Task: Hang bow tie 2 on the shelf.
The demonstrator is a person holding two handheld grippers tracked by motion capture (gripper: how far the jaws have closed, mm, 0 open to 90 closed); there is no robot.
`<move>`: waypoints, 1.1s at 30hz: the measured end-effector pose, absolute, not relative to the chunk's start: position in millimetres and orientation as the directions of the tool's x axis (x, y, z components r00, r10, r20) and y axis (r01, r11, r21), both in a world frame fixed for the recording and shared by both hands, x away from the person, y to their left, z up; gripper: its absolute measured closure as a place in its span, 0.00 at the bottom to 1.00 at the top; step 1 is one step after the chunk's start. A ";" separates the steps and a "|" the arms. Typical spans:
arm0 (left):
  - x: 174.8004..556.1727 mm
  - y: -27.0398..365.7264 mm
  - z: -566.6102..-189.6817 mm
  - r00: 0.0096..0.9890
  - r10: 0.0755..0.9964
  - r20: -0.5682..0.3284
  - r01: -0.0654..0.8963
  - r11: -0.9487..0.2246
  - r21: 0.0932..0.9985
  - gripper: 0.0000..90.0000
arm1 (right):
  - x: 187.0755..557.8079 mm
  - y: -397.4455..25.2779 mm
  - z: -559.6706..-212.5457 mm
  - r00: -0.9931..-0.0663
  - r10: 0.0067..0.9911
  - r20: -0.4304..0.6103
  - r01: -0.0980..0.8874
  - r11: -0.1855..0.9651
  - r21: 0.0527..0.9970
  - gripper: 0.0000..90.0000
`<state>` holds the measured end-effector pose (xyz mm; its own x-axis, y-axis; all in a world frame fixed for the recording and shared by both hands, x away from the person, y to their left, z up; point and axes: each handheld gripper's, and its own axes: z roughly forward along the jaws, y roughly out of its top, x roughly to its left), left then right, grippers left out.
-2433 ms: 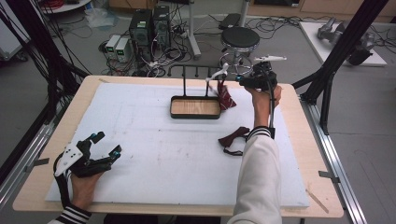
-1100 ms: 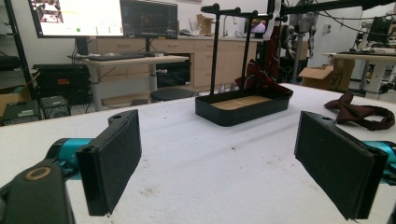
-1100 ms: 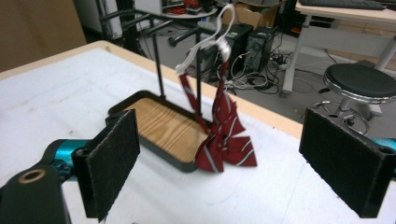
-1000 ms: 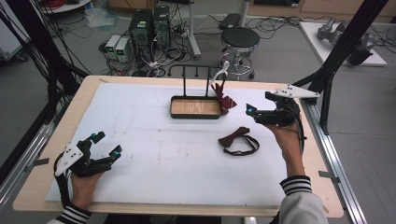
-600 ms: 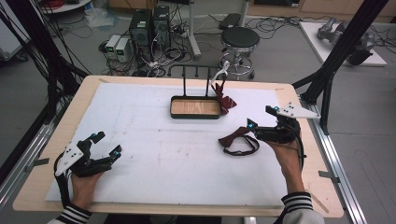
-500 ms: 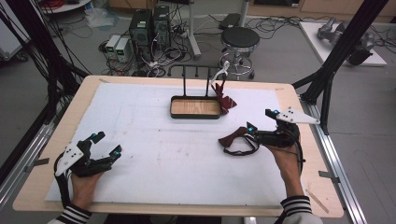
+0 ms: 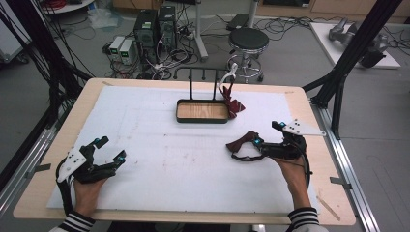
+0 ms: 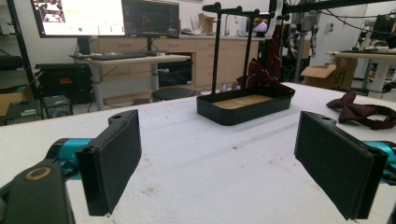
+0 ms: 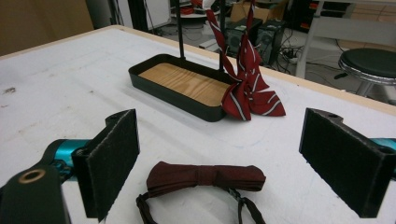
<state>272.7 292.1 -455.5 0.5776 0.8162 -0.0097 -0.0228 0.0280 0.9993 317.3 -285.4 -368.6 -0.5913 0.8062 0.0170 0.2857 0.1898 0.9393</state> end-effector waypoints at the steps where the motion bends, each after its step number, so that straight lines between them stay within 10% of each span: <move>1: 272.6 292.0 -455.5 0.578 0.816 -0.010 -0.023 0.029 0.999 0.17 | 317.4 -285.2 -368.6 -0.594 0.805 0.015 0.282 0.190 0.940 0.13; 33: 272.5 292.1 -455.5 0.578 0.816 -0.011 -0.022 0.029 0.999 0.17 | 349.6 -283.3 -364.6 -0.653 0.756 -0.039 0.361 0.356 0.862 0.13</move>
<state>272.5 292.1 -455.5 0.5777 0.8162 -0.0109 -0.0221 0.0290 0.9993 349.6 -283.3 -364.6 -0.6530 0.7564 -0.0390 0.3613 0.3563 0.8617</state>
